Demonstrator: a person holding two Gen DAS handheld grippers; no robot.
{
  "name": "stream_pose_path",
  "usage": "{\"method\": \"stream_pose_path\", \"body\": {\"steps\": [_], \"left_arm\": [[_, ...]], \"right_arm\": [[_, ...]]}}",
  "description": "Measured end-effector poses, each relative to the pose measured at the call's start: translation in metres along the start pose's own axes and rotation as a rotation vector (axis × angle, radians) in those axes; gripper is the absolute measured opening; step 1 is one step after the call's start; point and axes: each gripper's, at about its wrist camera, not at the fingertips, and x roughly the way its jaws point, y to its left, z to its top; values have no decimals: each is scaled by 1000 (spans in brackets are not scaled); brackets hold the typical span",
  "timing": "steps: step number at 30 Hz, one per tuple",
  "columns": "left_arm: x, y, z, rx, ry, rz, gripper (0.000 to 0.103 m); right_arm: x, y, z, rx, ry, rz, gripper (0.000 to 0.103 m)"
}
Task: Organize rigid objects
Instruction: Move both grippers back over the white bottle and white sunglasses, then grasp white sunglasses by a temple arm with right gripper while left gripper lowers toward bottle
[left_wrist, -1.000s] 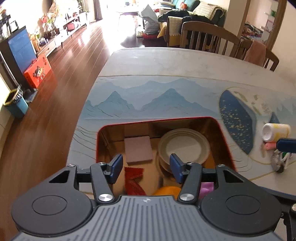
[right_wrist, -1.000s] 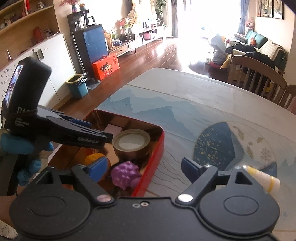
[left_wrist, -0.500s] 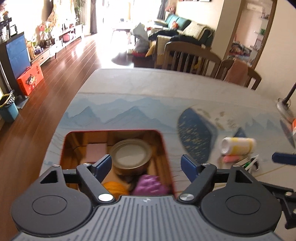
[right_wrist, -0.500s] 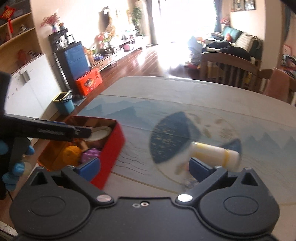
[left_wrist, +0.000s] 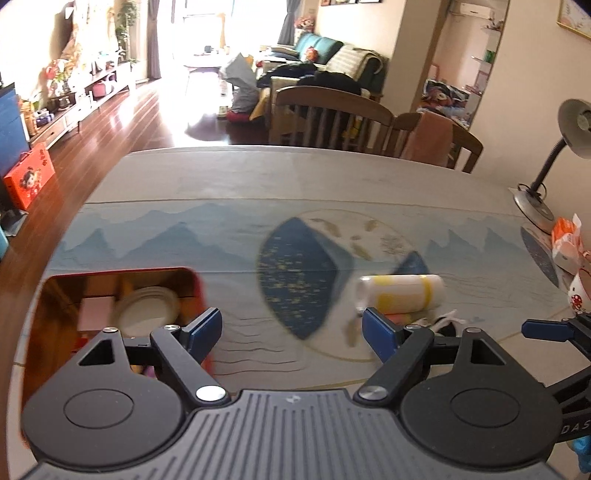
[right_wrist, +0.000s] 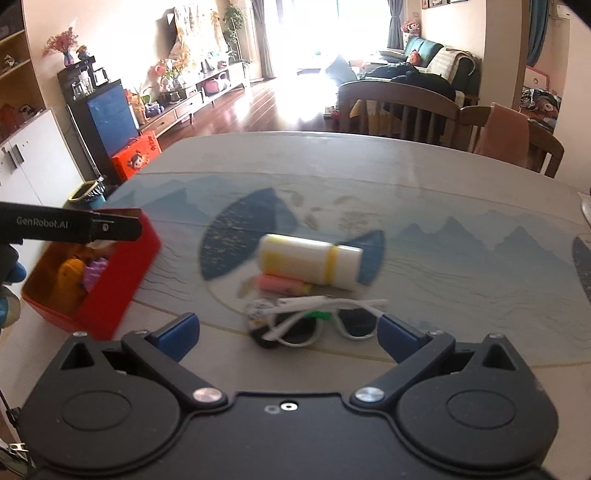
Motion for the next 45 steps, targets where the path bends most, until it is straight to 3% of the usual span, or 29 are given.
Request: {"method": "stream_pose_path", "body": {"steps": [9, 19, 22, 26, 35, 45], "left_arm": [[39, -54, 10, 25, 59, -31, 83], [86, -86, 26, 128, 132, -101, 83], [102, -92, 28, 195, 181, -157, 83], [120, -95, 25, 268, 208, -159, 83], [149, -95, 30, 361, 228, -181, 83], [172, -99, 36, 414, 251, -236, 83]], "right_arm": [[13, -45, -5, -3, 27, -40, 103], [34, -69, -8, -63, 76, -10, 100], [43, -72, -7, -98, 93, 2, 99], [55, -74, -5, -131, 116, 16, 98], [78, -65, 7, -297, 124, 54, 94], [102, -48, 14, -465, 161, 174, 87]]}}
